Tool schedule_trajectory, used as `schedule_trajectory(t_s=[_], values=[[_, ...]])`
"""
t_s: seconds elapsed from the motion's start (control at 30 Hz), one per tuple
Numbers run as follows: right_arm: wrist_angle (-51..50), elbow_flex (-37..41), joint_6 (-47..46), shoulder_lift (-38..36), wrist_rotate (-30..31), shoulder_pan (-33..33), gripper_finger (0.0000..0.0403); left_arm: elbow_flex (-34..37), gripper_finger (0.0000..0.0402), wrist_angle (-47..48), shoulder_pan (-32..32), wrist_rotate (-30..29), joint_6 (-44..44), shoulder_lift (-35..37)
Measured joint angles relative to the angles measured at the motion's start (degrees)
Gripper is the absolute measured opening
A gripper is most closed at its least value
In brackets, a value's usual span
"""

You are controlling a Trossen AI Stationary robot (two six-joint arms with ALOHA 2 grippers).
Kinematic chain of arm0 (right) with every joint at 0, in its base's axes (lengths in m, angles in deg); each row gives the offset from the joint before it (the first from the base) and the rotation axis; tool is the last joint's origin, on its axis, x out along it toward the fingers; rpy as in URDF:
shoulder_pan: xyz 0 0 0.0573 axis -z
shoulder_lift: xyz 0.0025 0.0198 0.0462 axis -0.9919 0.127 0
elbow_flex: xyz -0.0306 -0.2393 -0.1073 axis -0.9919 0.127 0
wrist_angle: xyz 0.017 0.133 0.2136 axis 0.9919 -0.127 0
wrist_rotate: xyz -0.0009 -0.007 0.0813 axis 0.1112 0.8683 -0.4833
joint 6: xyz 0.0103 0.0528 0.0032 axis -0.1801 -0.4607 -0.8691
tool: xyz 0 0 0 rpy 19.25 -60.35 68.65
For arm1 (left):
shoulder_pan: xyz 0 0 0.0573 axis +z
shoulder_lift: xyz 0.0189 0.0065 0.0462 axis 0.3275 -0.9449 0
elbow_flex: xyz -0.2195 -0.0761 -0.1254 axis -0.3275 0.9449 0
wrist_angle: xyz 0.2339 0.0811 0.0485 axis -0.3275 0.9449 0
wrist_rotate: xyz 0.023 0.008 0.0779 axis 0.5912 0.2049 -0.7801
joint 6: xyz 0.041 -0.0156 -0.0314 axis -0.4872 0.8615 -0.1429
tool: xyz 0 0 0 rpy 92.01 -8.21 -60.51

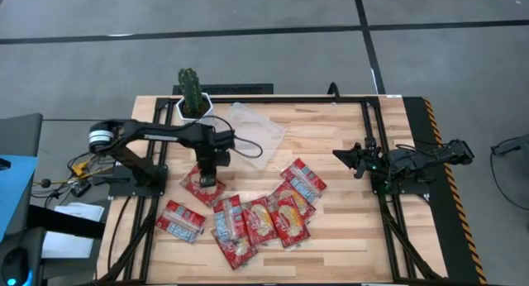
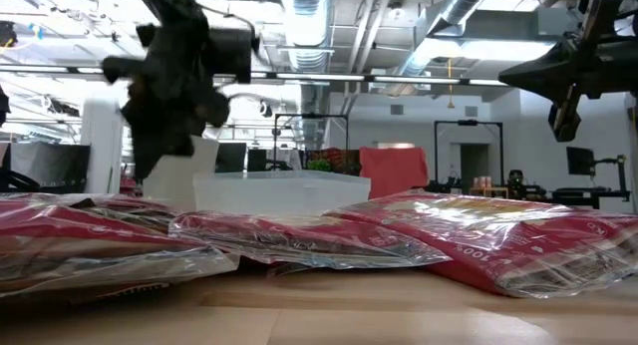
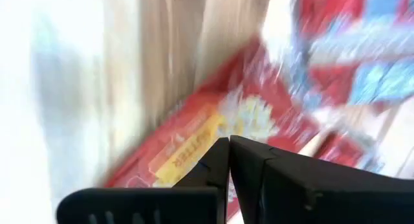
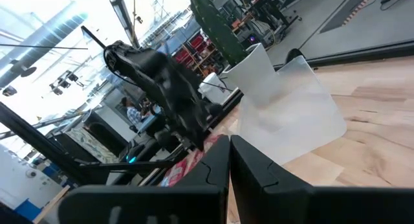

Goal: Sort popcorn bags into baskets
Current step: Put the red popcorn bag into the transparent bin

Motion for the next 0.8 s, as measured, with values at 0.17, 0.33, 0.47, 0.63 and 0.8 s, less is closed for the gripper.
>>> schedule_trajectory(t_s=[0.17,0.33,0.47,0.63,0.8], values=[[0.77,0.0,-1.76,0.01,0.01,0.07,0.0037,-2.89,0.0,-0.61,0.0,-4.45,8.43,4.88],[3.38,-1.54,-2.88,0.05,-0.59,0.11,0.0037,-6.21,0.0,-4.17,0.02,-8.67,15.72,10.22],[5.34,-4.83,-0.89,0.0,-1.22,0.11,0.0037,-8.19,0.0008,-8.62,0.02,-10.06,18.43,14.01],[6.27,-7.67,-0.28,-0.01,-1.1,0.12,0.0037,-10.46,0.0052,-14.17,0.02,-11.0,20.91,17.19],[7.53,-7.69,1.27,0.01,0.4,0.91,0.0037,-12.91,0.0113,-16.07,0.02,-10.01,24.66,18.34]])
